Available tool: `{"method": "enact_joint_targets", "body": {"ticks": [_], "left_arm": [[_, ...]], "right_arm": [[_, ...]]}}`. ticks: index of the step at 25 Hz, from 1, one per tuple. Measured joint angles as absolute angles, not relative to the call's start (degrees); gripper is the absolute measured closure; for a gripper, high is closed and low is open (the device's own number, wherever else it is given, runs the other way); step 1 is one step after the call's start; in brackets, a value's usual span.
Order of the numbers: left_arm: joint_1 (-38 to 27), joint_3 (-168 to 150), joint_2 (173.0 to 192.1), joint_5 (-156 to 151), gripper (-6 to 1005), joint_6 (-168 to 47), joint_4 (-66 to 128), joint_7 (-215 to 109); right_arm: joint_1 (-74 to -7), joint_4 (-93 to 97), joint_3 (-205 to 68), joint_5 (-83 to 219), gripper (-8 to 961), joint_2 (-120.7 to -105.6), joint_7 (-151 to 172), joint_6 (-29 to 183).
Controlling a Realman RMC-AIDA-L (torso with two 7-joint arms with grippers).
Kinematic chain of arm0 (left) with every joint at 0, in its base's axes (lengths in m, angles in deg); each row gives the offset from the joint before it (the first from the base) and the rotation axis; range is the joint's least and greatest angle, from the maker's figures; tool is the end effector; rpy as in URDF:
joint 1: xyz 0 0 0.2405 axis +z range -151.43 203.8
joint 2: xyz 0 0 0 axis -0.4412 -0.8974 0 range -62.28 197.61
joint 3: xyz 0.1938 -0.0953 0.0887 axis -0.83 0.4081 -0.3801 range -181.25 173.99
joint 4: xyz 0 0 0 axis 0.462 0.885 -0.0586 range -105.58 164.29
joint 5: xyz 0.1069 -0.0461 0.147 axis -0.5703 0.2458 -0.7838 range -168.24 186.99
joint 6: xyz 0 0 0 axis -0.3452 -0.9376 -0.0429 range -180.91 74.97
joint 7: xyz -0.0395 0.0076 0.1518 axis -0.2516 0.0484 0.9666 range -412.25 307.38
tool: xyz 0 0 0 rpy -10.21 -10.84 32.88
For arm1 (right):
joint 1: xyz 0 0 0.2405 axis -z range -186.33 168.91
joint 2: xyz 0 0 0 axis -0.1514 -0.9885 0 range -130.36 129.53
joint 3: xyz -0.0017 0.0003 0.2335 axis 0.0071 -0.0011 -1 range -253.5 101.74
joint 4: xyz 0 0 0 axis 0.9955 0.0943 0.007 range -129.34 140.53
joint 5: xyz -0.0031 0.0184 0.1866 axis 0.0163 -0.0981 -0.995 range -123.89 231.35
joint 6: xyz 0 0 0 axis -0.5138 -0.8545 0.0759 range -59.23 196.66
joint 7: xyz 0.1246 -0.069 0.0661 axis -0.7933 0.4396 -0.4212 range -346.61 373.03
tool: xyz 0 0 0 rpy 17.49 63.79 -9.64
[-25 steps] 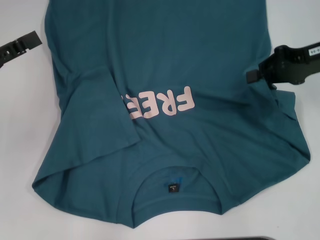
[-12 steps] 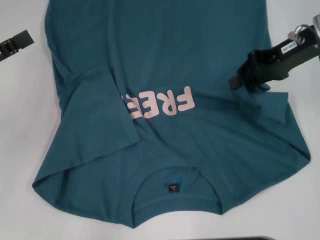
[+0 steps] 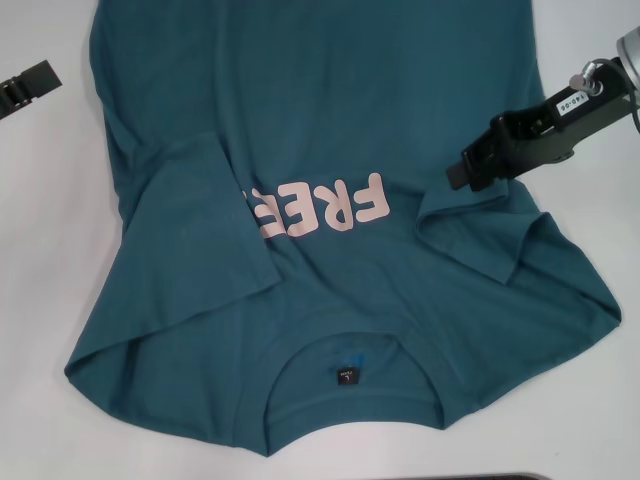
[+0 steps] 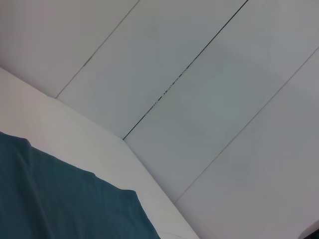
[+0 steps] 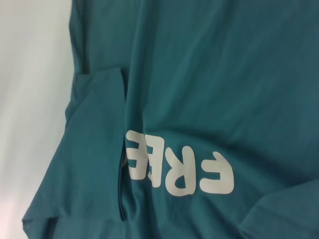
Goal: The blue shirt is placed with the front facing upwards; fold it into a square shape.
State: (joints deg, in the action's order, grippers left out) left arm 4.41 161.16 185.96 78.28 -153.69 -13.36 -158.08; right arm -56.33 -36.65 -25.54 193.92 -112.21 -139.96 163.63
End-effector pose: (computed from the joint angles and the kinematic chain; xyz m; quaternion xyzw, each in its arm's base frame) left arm -0.2705 0.2764 0.0802 -0.7680 -0.4523 -0.4161 0.1803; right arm 0.1994 0.3454 0.0211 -0.7932 0.6062 -0.0405 0.0410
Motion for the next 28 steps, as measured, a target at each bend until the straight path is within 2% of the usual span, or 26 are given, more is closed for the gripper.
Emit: {"method": "enact_joint_targets", "body": {"ticks": [2,7,11,28], "left_arm": [[4.41,161.16,185.94,78.28,229,-153.66,-13.36,-158.08],[4.15,161.16,185.87,78.28,237,-153.33,-13.36,-158.19],[3.93,161.16,185.89,78.28,236,-153.17,-13.36,-158.73],[3.86,161.16,186.01,78.83,236,-152.89,-13.36,-159.30]], "right_arm": [[-56.12,-36.64,-25.18,194.48,618,-111.92,-139.42,163.93],[-55.98,-37.23,-24.17,201.44,619,-110.11,-138.25,165.70],[-54.97,-39.67,-25.40,203.26,619,-109.62,-137.80,165.47],[-55.28,-33.34,-27.75,202.34,622,-112.78,-139.93,156.08]]}}
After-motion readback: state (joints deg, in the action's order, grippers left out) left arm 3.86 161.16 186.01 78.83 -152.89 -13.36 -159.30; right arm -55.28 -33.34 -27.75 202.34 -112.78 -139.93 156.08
